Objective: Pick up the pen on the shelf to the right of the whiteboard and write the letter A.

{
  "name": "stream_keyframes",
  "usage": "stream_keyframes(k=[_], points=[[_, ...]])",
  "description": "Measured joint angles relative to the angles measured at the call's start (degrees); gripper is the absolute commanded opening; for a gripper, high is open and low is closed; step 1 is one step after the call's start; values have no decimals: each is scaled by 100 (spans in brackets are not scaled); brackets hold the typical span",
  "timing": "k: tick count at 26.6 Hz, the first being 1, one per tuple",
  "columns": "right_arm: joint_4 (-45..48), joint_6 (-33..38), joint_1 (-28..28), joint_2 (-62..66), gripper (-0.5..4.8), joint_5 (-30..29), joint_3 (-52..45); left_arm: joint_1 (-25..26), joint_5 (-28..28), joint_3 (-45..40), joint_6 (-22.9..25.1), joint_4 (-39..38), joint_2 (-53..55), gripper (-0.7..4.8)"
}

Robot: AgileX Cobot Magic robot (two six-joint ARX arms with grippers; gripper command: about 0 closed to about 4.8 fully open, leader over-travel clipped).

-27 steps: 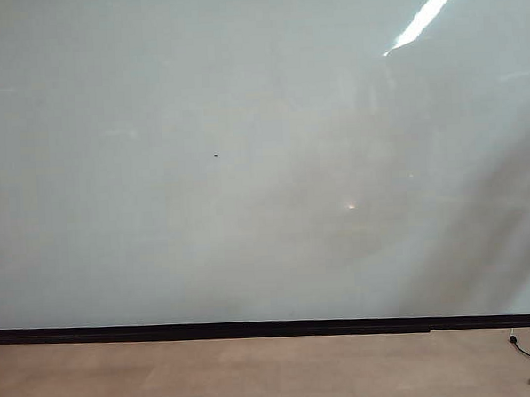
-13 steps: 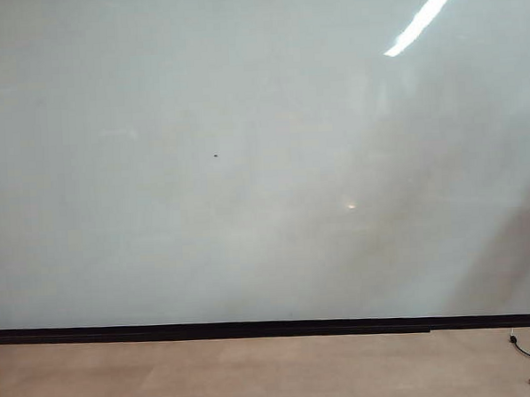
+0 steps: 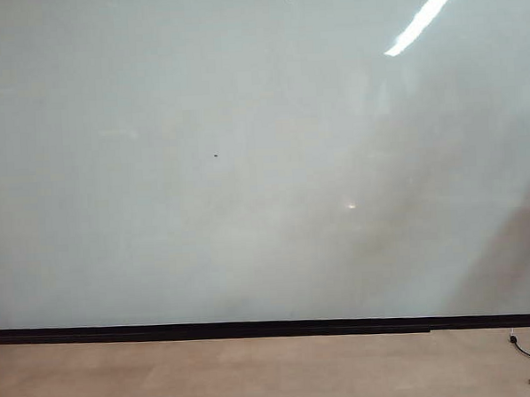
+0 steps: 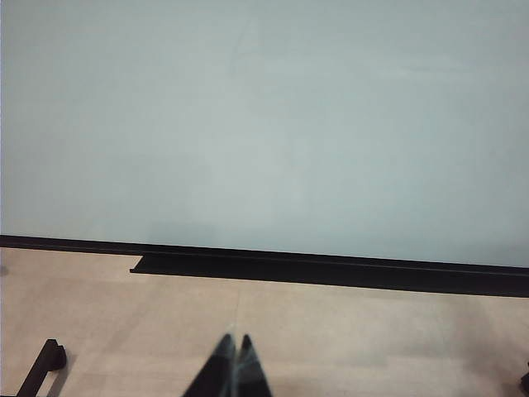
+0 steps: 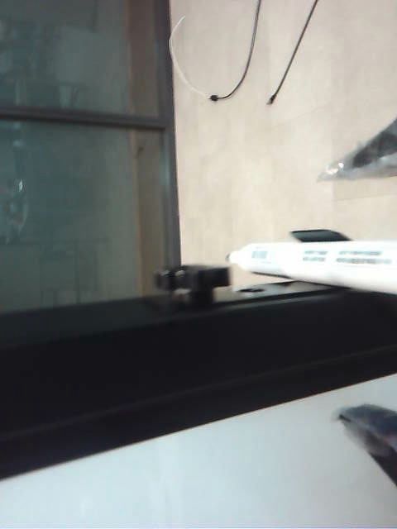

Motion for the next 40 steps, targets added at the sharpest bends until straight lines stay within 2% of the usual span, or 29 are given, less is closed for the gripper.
stream_keyframes(k=[12,27,32,35,40], points=[[-138,-17,-20,9,359,-319,225,0,0,0,0,-2,2,-5],[-278,-39,-103,107,355,-138,284,0,0,0,0,-2,2,-4],[-291,-44,-103,367,354,-402,426,0,-2,0,0,-2,4,-5],[-264,-46,-157,393,335,-431,431,0,-2,0,-2,-2,4,-4],[-105,-59,-304,422,335,-498,433,0,0,0,0,-2,4,-4]])
